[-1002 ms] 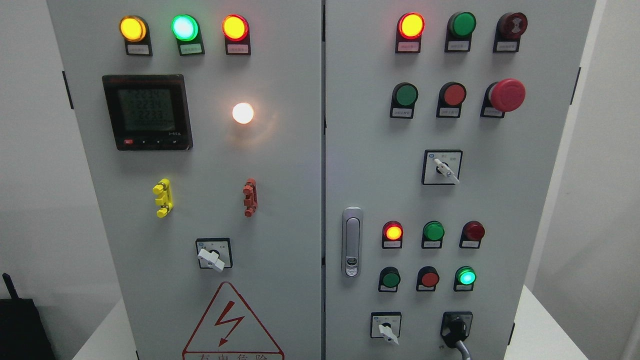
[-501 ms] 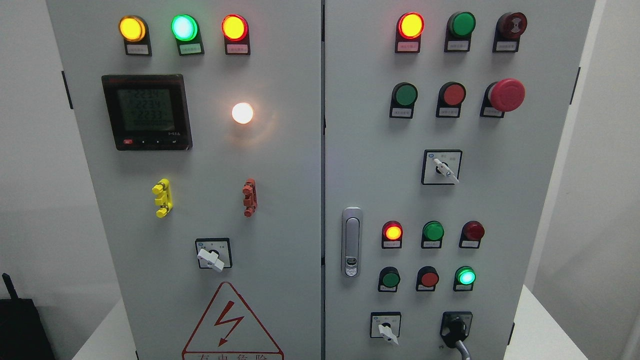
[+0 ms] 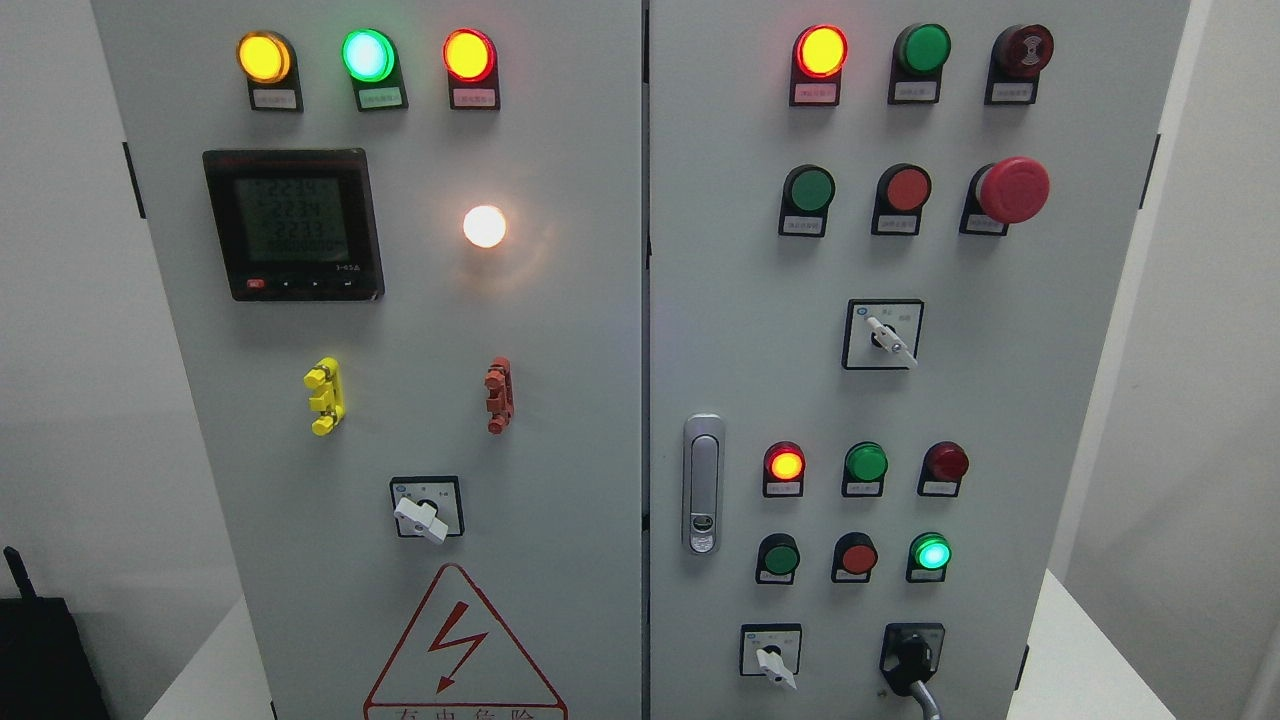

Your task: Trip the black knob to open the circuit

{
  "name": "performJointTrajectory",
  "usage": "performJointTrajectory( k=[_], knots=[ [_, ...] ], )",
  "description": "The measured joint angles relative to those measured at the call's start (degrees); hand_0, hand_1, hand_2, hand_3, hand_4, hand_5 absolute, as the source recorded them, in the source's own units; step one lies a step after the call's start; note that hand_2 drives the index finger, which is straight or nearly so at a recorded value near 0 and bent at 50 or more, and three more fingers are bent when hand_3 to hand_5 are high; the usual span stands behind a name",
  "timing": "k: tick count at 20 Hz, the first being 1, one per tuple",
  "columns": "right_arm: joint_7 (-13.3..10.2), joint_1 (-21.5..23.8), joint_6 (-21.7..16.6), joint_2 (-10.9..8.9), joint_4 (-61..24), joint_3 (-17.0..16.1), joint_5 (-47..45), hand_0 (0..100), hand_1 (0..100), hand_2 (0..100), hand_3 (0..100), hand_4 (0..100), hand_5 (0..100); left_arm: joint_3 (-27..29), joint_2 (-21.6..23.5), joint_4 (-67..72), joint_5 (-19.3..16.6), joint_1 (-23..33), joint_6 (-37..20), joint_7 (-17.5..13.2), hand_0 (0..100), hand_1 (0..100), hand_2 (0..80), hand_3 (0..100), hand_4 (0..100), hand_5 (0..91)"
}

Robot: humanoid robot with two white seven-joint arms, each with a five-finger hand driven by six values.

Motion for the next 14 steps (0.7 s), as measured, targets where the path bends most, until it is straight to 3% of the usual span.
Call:
performJointTrajectory(
  k=[14],
  knots=[
    [0.0,0.0,0.0,0.01,0.0,-0.1,0.0,0,0,0,100,100,100,0.0,0.0,0.0,0.0,0.0,0.0,0.0,12,39,0.0,0,0,0.0]
  ],
)
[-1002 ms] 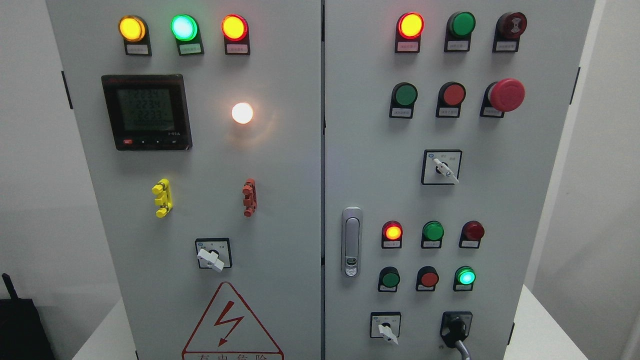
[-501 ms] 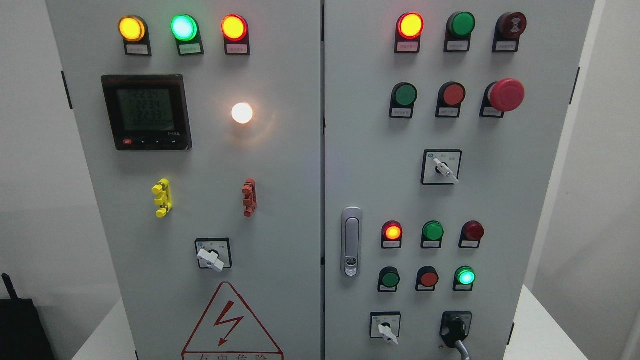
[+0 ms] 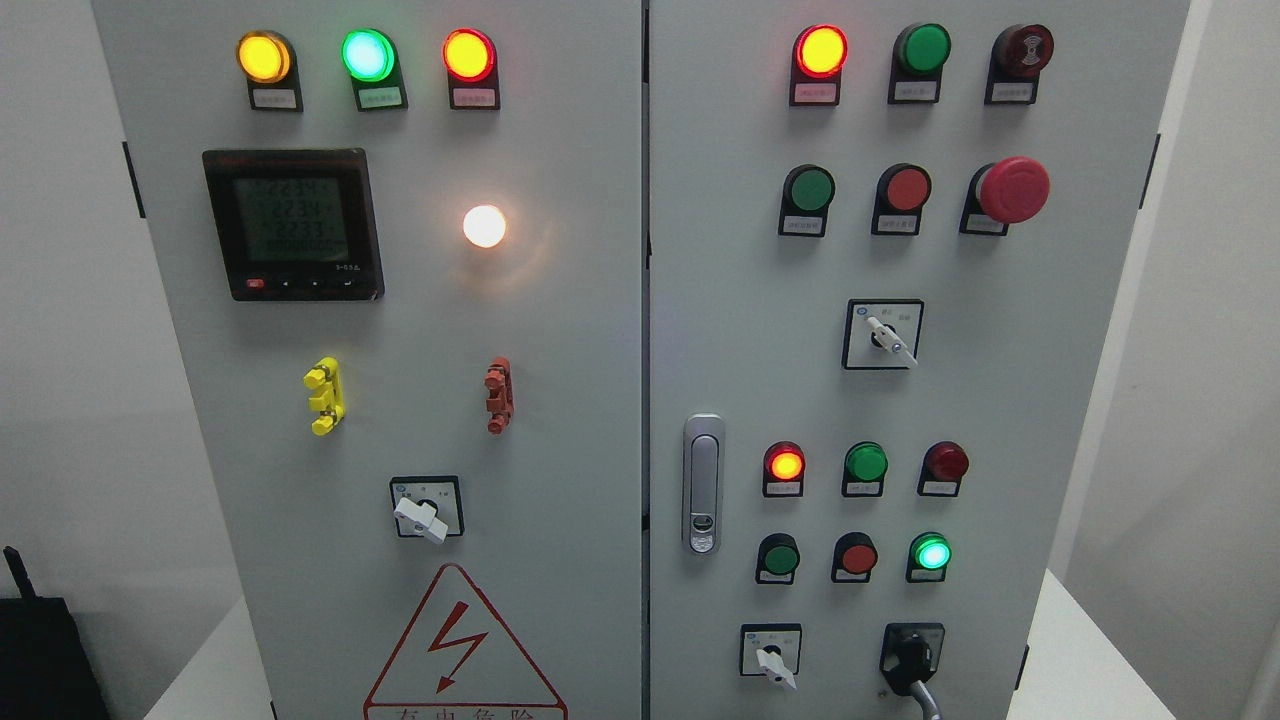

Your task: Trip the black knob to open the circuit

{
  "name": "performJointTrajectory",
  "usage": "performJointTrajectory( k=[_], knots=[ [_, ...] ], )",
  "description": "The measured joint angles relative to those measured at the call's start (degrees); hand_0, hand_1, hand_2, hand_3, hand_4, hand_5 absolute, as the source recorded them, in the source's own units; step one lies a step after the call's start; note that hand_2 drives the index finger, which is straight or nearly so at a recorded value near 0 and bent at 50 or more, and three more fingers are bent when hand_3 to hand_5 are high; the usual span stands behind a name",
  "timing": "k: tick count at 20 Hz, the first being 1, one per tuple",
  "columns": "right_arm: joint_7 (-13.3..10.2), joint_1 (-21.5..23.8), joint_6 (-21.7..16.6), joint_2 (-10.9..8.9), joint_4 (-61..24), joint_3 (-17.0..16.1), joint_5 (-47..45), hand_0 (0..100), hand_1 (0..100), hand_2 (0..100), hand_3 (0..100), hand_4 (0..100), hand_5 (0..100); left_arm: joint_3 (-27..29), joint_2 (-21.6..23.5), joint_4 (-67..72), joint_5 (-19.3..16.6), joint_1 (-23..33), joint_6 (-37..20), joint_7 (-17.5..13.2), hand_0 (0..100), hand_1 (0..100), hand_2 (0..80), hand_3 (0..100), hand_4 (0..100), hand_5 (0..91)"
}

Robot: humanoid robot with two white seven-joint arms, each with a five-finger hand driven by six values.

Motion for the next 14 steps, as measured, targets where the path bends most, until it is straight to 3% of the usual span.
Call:
performJointTrajectory(
  k=[14],
  knots=[
    [0.0,-0.1,0.0,-0.07,0.1,-0.4,-0.1,0,0,0,100,100,100,0.0,0.0,0.0,0.0,0.0,0.1,0.0,12,39,0.0,0,0,0.0]
  ],
)
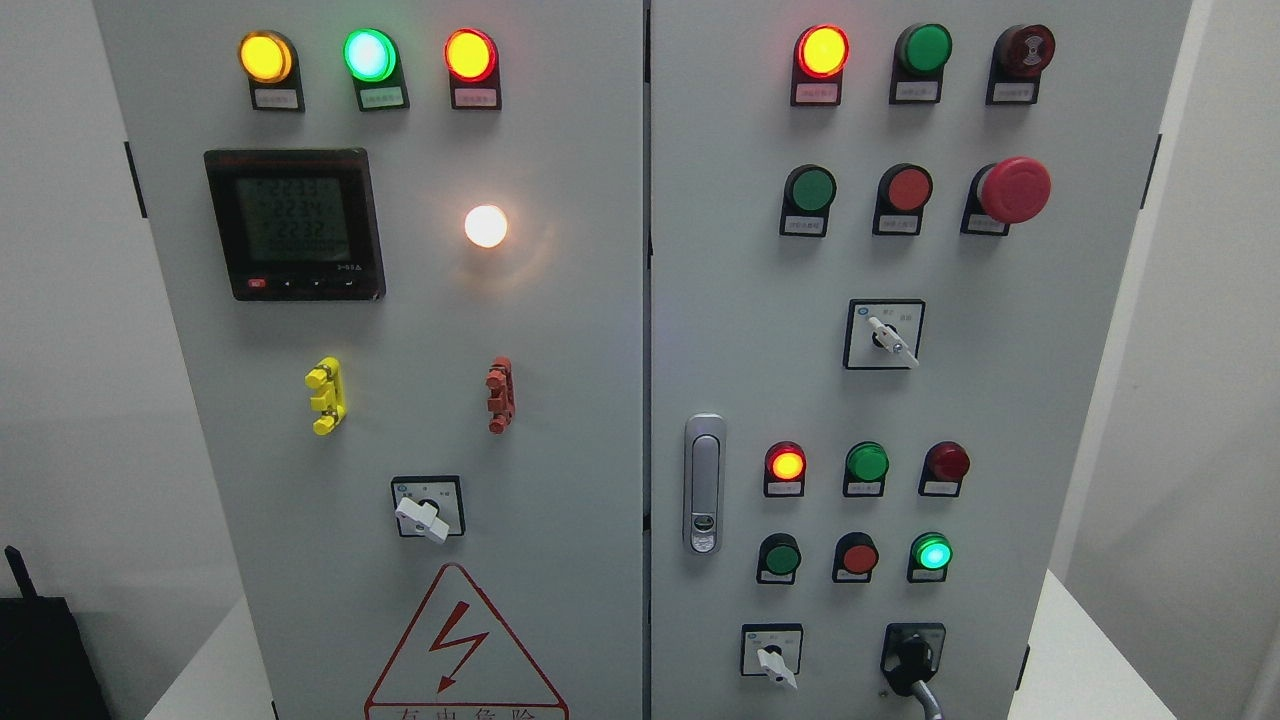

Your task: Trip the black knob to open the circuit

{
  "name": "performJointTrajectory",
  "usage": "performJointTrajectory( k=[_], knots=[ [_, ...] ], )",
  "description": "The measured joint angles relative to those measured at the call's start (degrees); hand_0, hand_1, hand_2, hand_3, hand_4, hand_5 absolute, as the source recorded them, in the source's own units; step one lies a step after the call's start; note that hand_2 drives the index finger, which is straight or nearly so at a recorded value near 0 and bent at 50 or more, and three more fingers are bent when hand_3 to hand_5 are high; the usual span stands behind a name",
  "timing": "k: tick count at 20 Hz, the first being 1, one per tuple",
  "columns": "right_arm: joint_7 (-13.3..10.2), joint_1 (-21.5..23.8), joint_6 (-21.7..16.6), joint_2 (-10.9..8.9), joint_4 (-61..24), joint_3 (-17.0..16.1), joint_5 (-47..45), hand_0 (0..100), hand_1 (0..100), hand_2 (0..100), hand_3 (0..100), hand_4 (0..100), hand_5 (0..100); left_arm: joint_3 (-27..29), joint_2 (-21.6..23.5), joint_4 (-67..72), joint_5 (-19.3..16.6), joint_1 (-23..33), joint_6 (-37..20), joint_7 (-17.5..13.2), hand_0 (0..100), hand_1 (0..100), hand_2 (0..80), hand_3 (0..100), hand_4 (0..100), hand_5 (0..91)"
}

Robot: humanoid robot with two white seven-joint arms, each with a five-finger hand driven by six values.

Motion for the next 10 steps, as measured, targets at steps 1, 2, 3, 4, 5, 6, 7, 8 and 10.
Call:
performJointTrajectory(
  k=[1,2,3,4,5,6,7,8,10],
  knots=[
    [0.0,0.0,0.0,-0.01,0.0,-0.1,0.0,0,0,0,100,100,100,0.0,0.0,0.0,0.0,0.0,0.0,0.0,12,39,0.0,0,0,0.0],
    [0.0,0.0,0.0,-0.02,0.0,-0.1,0.0,0,0,0,100,100,100,0.0,0.0,0.0,0.0,0.0,0.0,0.0,12,39,0.0,0,0,0.0],
    [0.0,0.0,0.0,-0.03,0.0,-0.1,-0.1,0,0,0,100,100,100,0.0,0.0,0.0,0.0,0.0,0.0,0.0,12,39,0.0,0,0,0.0],
    [0.0,0.0,0.0,-0.06,0.0,-0.2,-0.1,0,0,0,100,100,100,0.0,0.0,0.0,0.0,0.0,-0.1,0.0,12,39,0.0,0,0,0.0],
    [0.0,0.0,0.0,-0.08,0.0,-0.2,-0.1,0,0,0,100,100,100,0.0,0.0,0.0,0.0,0.0,-0.1,0.0,12,39,0.0,0,0,0.0],
    [0.0,0.0,0.0,-0.1,0.0,-0.2,-0.1,0,0,0,100,100,100,0.0,0.0,0.0,0.0,0.0,-0.1,0.0,12,39,0.0,0,0,0.0],
    [0.0,0.0,0.0,-0.11,0.0,-0.3,-0.1,0,0,0,100,100,100,0.0,0.0,0.0,0.0,0.0,-0.1,0.0,12,39,0.0,0,0,0.0],
    [0.0,0.0,0.0,-0.12,0.0,-0.3,-0.1,0,0,0,100,100,100,0.0,0.0,0.0,0.0,0.0,-0.1,0.0,12,39,0.0,0,0,0.0],
    [0.0,0.0,0.0,-0.16,0.1,-0.3,-0.1,0,0,0,100,100,100,0.0,0.0,0.0,0.0,0.0,-0.1,0.0,12,39,0.0,0,0,0.0]
  ],
)
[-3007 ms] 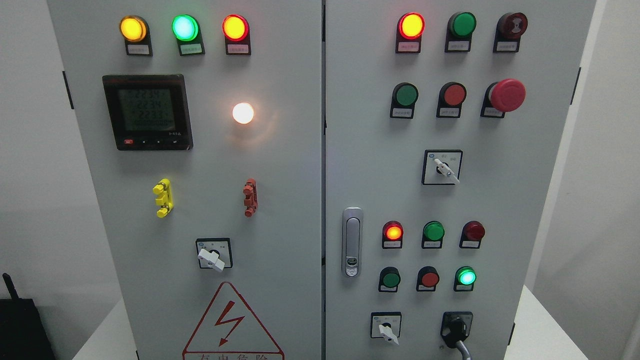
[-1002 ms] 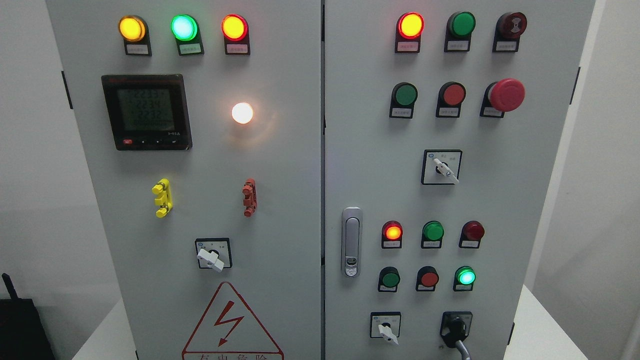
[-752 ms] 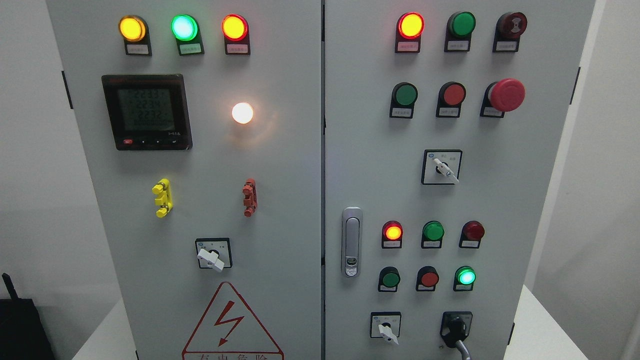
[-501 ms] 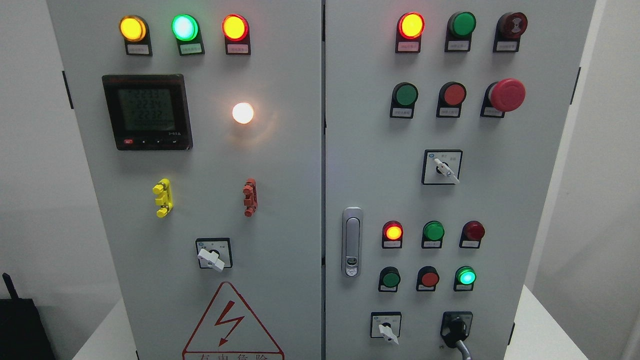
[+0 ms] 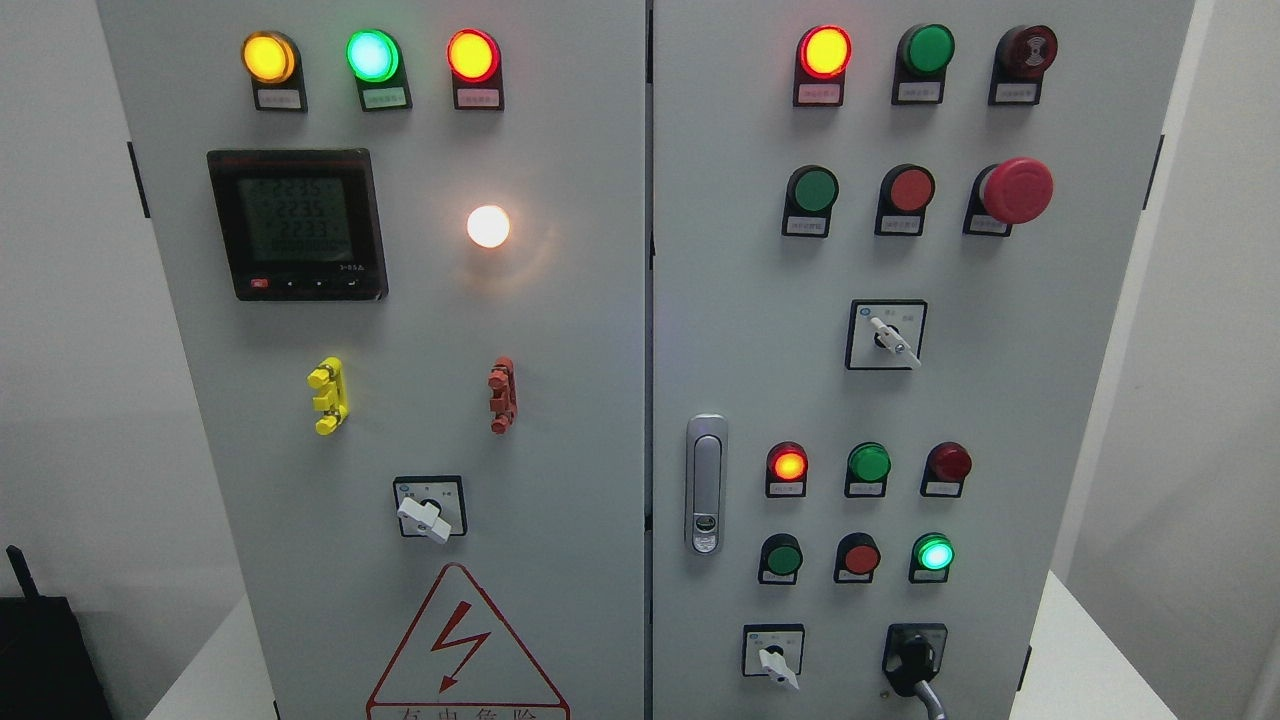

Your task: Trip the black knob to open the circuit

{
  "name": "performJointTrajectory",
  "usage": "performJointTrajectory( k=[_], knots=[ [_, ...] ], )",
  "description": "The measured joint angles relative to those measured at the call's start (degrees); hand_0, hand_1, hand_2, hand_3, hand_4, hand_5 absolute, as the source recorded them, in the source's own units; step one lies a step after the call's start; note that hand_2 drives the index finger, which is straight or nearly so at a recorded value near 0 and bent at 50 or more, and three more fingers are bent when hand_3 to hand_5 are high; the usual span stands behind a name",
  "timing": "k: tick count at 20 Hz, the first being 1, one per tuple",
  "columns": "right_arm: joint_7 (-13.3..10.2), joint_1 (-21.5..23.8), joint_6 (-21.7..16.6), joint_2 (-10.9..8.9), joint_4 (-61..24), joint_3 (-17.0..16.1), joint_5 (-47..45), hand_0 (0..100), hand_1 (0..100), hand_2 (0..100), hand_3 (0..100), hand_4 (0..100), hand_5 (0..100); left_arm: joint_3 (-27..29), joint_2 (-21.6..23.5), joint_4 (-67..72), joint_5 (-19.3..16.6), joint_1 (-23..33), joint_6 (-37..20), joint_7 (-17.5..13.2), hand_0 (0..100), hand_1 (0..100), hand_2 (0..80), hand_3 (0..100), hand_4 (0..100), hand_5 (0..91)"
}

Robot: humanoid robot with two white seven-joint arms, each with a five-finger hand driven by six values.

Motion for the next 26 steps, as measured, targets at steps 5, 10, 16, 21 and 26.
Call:
performJointTrajectory(
  k=[5,10,16,21,26],
  knots=[
    [0.0,0.0,-0.1,-0.09,0.0,-0.1,0.0,0,0,0,100,100,100,0.0,0.0,0.0,0.0,0.0,0.0,0.0,12,39,0.0,0,0,0.0],
    [0.0,0.0,-0.3,-0.17,0.1,-0.3,-0.1,0,0,0,100,100,100,0.0,0.0,0.0,0.0,0.0,0.0,0.0,12,39,0.0,0,0,0.0],
    [0.2,0.1,-0.4,-0.25,0.2,-0.5,-0.2,0,0,0,100,100,100,0.0,0.0,0.0,0.0,0.0,0.0,0.0,12,39,0.0,0,0,0.0],
    [0.0,0.1,-0.4,-0.31,0.2,-0.8,-0.2,0,0,0,100,100,100,0.0,0.0,0.0,0.0,0.0,0.0,0.0,12,39,0.0,0,0,0.0],
    [-0.2,0.1,-0.5,-0.37,0.3,-1.0,-0.2,0,0,0,100,100,100,0.0,0.0,0.0,0.0,0.0,0.0,0.0,12,39,0.0,0,0,0.0]
  ],
)
